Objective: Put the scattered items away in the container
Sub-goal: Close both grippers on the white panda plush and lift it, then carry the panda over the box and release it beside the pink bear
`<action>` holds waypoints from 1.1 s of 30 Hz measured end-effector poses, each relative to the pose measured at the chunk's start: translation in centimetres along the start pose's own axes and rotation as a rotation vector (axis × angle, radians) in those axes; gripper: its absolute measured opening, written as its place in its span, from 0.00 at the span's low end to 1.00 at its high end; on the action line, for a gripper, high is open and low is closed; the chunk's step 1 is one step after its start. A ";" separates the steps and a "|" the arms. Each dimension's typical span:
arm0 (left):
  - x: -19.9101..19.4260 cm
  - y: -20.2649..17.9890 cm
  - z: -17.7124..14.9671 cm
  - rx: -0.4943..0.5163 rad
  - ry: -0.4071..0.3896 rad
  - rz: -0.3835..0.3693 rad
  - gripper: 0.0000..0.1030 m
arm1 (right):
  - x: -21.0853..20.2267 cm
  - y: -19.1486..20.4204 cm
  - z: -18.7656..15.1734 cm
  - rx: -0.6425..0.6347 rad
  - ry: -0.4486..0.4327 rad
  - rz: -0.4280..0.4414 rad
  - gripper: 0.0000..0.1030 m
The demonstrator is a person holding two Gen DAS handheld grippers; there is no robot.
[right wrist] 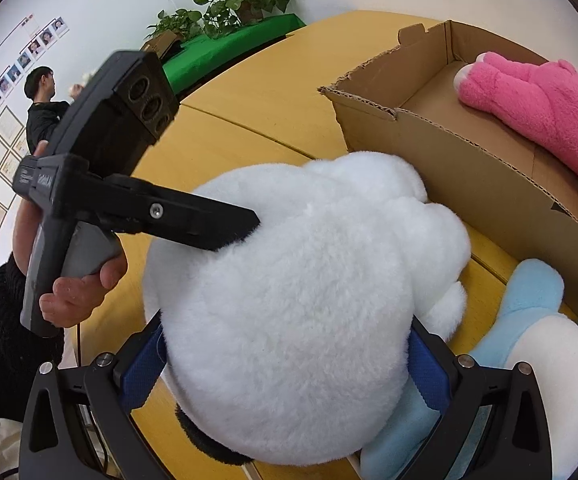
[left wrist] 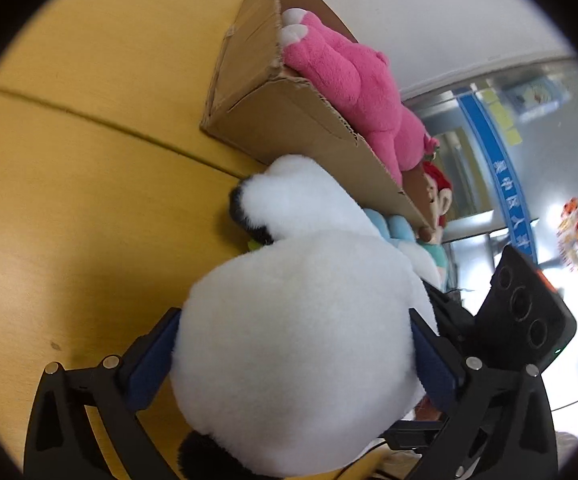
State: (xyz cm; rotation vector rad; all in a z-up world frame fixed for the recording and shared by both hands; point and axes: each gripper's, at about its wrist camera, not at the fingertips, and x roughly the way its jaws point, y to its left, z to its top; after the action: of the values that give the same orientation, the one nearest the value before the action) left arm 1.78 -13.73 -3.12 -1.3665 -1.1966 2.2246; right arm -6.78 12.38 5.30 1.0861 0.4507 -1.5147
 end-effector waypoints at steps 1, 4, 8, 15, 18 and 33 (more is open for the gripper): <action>0.0 -0.2 -0.1 0.010 -0.010 0.006 1.00 | 0.0 -0.1 0.0 0.002 -0.002 0.001 1.00; -0.2 -1.0 -0.5 0.044 -0.019 0.033 0.99 | 0.0 -0.3 -0.2 0.003 0.000 0.004 1.00; -0.6 -1.7 -0.8 0.073 -0.026 0.039 0.91 | -0.2 -0.5 -0.4 0.010 -0.018 0.007 1.00; -1.6 -3.8 -2.1 0.147 -0.075 0.052 0.86 | -2.0 0.1 -1.6 0.034 -0.108 0.037 0.97; -2.6 -5.9 -2.4 0.203 -0.114 0.072 0.84 | -3.4 0.4 -1.8 0.043 -0.157 0.056 0.95; -5.5 -17.0 4.9 0.454 -0.272 0.043 0.84 | -12.7 -0.8 5.2 -0.054 -0.381 -0.098 0.95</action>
State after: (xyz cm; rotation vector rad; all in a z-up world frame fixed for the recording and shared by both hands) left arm -2.61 -8.87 14.23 -0.9422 -0.6678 2.5646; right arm -10.66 15.71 18.11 0.7181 0.2794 -1.7399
